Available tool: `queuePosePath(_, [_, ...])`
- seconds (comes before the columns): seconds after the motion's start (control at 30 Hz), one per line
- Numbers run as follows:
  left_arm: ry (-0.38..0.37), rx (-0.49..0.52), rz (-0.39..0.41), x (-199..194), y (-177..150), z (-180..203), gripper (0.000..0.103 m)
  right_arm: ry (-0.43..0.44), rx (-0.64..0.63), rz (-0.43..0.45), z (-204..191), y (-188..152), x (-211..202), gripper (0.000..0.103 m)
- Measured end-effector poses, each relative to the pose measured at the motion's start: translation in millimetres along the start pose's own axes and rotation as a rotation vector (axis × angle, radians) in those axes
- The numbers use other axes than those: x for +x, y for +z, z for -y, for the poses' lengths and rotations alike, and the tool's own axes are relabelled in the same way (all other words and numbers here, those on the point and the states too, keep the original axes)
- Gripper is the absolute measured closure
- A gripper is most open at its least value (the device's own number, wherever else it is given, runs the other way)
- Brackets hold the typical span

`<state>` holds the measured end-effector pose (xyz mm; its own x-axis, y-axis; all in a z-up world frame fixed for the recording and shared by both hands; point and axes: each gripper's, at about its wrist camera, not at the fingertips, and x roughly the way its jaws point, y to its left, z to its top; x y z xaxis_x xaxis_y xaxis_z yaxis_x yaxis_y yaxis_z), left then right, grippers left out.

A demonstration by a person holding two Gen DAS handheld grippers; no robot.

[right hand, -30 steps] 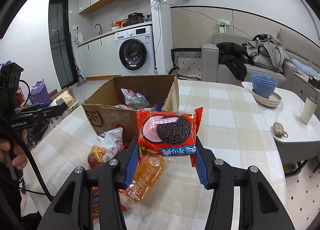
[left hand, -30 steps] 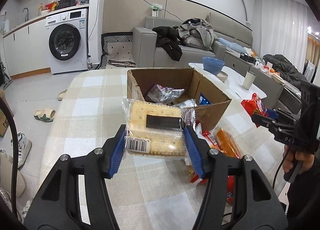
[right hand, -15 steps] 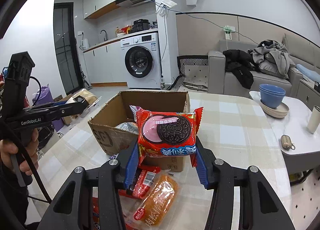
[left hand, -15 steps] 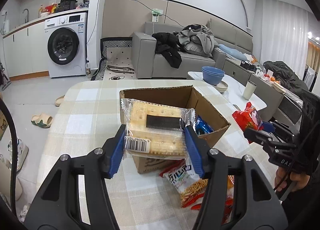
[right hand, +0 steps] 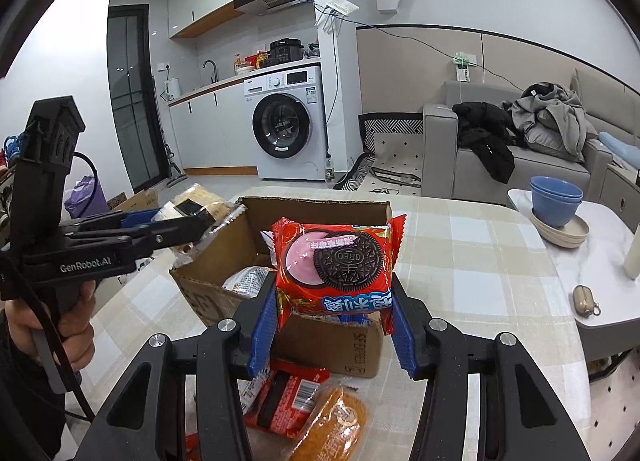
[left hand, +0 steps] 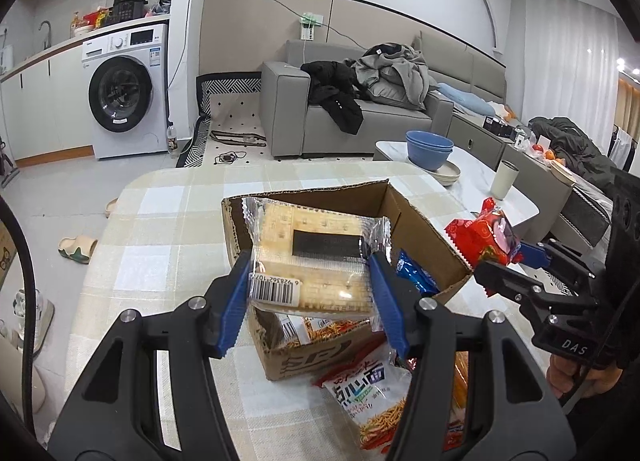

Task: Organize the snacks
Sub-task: 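Lift the cracker pack with the left tool while the right tool lifts the Oreo pack over the box, then lower both packs into the box and open both tools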

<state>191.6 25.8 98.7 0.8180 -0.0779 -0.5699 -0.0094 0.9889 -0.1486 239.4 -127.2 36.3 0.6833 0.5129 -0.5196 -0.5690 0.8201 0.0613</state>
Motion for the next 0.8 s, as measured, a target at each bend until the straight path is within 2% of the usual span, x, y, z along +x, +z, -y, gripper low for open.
queuePosePath(0.8, [0.042,0.045,-0.046,80.9,18.9,13.8,0.049,0.016,-0.047,-0.084,-8.2,16.7,47.2,0.052])
